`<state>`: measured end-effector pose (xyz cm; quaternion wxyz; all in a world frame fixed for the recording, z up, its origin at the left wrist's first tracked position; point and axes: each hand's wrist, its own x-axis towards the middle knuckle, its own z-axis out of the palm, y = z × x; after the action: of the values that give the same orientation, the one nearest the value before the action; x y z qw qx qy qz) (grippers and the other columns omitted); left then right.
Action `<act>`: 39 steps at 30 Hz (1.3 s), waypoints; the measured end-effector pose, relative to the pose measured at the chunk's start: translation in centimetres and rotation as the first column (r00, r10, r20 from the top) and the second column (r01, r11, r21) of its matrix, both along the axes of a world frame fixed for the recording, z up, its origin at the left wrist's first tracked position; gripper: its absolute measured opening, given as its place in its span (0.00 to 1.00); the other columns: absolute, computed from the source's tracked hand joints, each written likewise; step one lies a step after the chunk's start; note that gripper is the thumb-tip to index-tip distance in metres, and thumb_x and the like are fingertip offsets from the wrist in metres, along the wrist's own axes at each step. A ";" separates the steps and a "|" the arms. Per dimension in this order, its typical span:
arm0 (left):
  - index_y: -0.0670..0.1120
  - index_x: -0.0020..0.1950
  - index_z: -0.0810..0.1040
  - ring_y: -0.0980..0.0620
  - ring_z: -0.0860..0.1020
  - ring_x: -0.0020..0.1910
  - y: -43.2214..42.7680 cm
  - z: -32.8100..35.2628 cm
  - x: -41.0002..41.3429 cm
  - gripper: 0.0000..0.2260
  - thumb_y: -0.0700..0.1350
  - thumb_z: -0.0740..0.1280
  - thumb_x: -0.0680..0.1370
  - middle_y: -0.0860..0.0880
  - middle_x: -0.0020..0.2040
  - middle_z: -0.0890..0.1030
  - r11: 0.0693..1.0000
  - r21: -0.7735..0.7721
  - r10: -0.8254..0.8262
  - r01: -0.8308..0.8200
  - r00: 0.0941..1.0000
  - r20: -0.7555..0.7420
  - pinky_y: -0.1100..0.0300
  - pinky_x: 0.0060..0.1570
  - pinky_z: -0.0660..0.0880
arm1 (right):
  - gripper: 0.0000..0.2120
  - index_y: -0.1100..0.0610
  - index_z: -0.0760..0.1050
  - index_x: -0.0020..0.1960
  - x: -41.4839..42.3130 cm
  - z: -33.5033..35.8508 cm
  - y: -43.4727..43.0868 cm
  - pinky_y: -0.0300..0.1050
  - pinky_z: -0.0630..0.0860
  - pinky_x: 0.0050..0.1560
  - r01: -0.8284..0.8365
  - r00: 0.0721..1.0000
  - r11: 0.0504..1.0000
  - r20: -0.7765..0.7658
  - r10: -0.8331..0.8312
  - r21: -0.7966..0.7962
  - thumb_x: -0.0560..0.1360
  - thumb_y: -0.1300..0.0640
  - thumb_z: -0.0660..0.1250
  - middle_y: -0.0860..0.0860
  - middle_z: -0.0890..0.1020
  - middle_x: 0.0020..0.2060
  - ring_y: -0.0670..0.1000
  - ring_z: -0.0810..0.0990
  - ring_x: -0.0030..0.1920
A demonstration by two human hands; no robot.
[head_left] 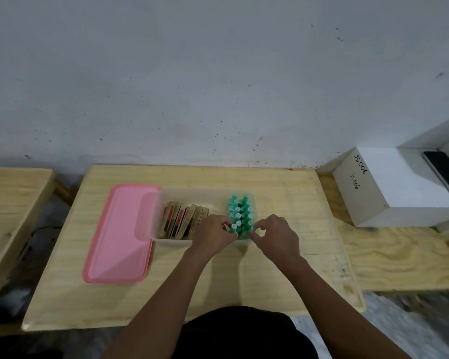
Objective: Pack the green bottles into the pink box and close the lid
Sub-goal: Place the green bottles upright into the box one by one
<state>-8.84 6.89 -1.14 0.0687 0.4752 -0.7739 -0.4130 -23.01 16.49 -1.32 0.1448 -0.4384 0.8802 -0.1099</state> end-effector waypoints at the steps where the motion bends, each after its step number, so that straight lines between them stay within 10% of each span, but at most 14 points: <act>1: 0.50 0.49 0.84 0.55 0.76 0.34 0.0 0.1 -0.1 0.11 0.48 0.74 0.67 0.54 0.35 0.78 1.000 0.001 0.002 -0.002 1.000 0.018 0.64 0.32 0.69 | 0.10 0.43 0.82 0.52 -0.1 0.1 -0.1 0.43 0.72 0.41 -0.008 1.000 1.000 0.007 0.008 0.008 0.74 0.43 0.68 0.44 0.78 0.48 0.46 0.73 0.55; 18: 0.50 0.31 0.78 0.52 0.76 0.31 -0.8 -2.2 -1.9 0.09 0.48 0.77 0.65 0.52 0.30 0.79 0.986 0.160 0.028 -0.040 0.997 0.074 0.62 0.32 0.69 | 0.10 0.44 0.83 0.51 -0.2 0.5 -0.1 0.45 0.76 0.44 -0.065 0.998 0.997 0.000 0.065 0.029 0.75 0.46 0.64 0.44 0.80 0.47 0.46 0.77 0.51; 39: 0.45 0.50 0.85 0.50 0.82 0.45 -2.1 -1.8 -1.4 0.14 0.50 0.76 0.68 0.47 0.46 0.85 0.948 0.308 -0.103 0.080 0.993 0.057 0.57 0.44 0.77 | 0.10 0.41 0.79 0.54 -0.5 -0.5 1.1 0.39 0.71 0.39 -0.005 0.987 0.999 0.161 0.012 -0.044 0.75 0.42 0.65 0.40 0.77 0.46 0.41 0.77 0.43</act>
<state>-10.20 4.75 -2.89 -0.0528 0.4583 -0.7239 -0.5130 -23.51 17.56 -1.79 0.2066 -0.4349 0.8610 -0.1635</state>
